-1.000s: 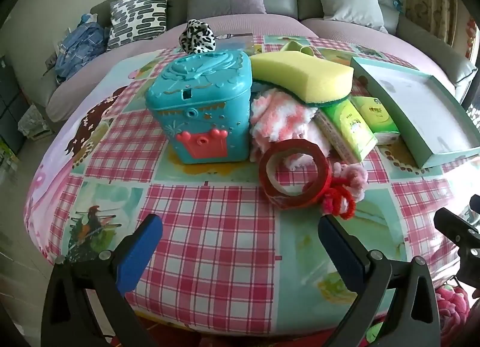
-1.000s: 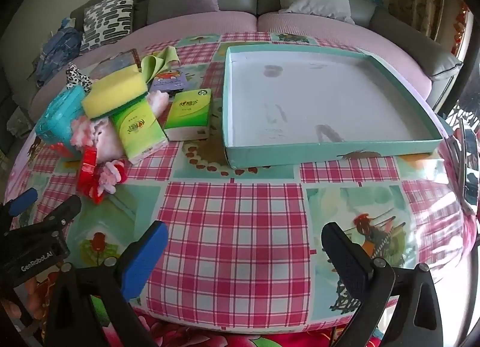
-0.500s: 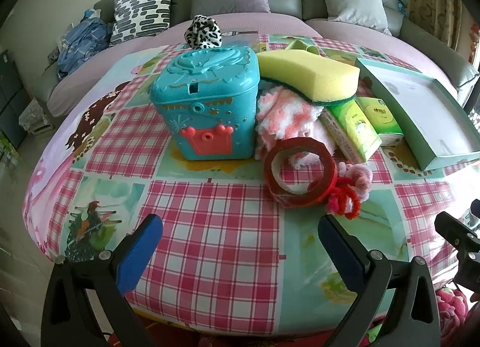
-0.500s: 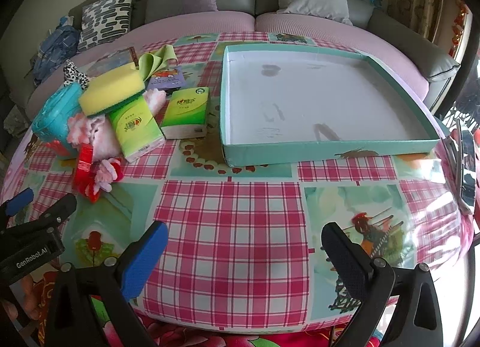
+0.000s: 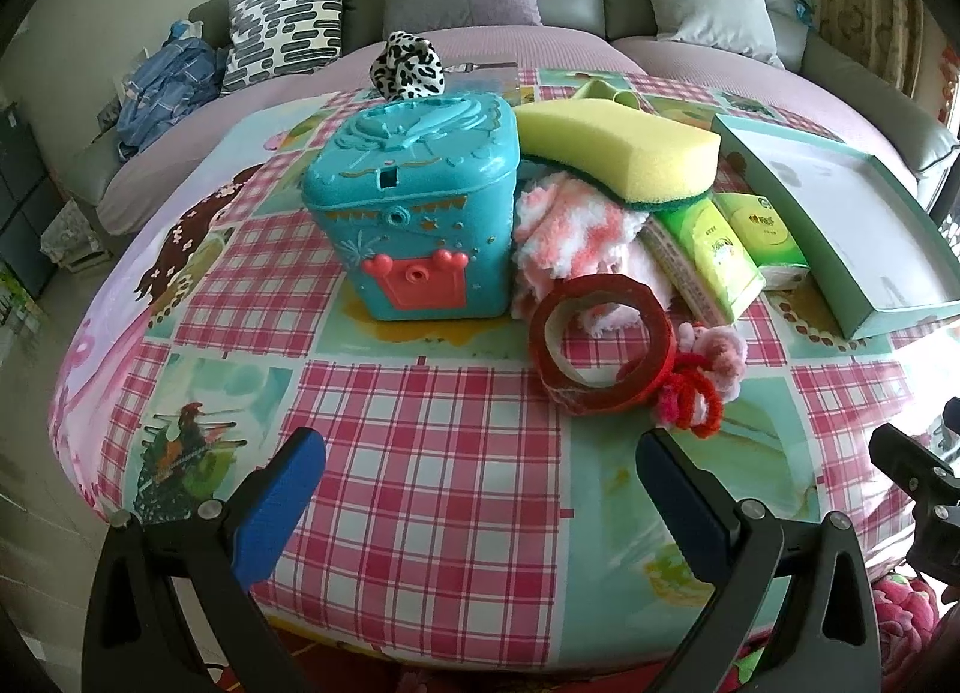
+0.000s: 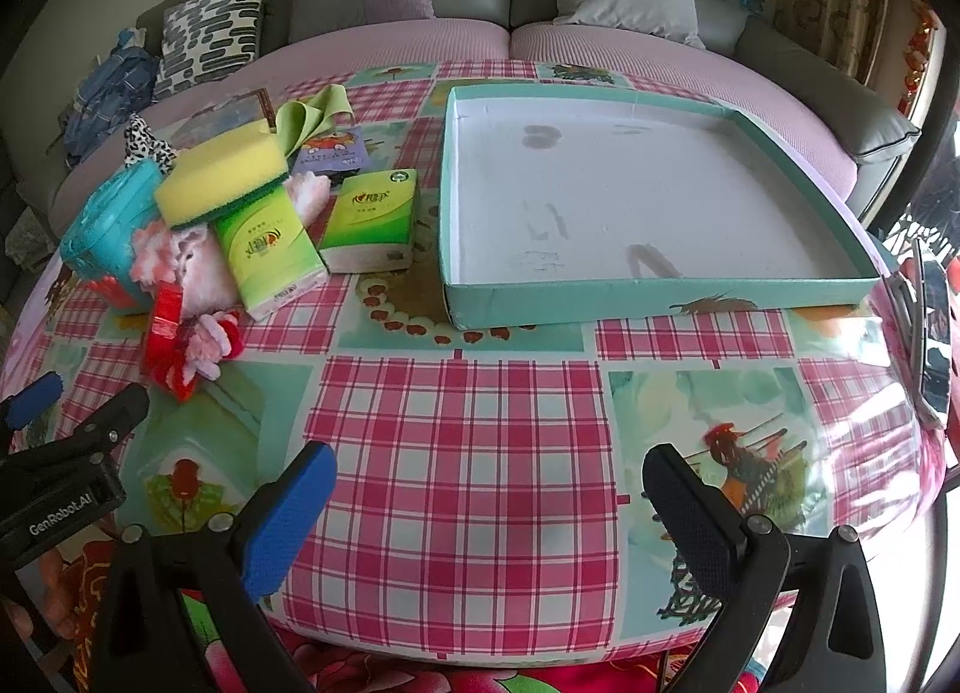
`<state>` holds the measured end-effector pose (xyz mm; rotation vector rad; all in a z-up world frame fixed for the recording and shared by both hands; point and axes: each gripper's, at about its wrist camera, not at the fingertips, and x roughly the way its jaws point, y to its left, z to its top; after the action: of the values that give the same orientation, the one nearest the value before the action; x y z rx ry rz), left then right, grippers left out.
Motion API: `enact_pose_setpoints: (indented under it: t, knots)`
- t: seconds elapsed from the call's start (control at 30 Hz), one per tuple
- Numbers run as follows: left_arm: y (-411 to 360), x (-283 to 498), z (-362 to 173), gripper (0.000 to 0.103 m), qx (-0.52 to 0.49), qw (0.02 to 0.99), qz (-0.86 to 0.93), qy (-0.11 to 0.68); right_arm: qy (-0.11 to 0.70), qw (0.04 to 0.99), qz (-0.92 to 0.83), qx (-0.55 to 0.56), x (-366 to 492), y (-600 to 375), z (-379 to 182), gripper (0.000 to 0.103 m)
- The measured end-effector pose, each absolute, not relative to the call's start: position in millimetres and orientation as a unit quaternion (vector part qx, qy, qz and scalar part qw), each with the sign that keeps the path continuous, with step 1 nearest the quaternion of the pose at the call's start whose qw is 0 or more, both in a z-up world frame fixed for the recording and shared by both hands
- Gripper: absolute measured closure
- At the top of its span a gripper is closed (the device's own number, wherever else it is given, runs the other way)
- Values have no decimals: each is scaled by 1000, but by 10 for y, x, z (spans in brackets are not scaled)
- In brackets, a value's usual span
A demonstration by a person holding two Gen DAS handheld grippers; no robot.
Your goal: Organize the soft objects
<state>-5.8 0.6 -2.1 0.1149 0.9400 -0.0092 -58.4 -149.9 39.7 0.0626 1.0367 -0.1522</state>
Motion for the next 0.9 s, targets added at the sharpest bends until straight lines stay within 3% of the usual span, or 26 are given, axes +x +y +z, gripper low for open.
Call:
enact_pose_setpoints:
  t: [0.9]
  knots:
    - [-51, -67, -53, 0, 73, 889, -1, 453, 502, 861, -73, 32, -570, -1498, 349, 0]
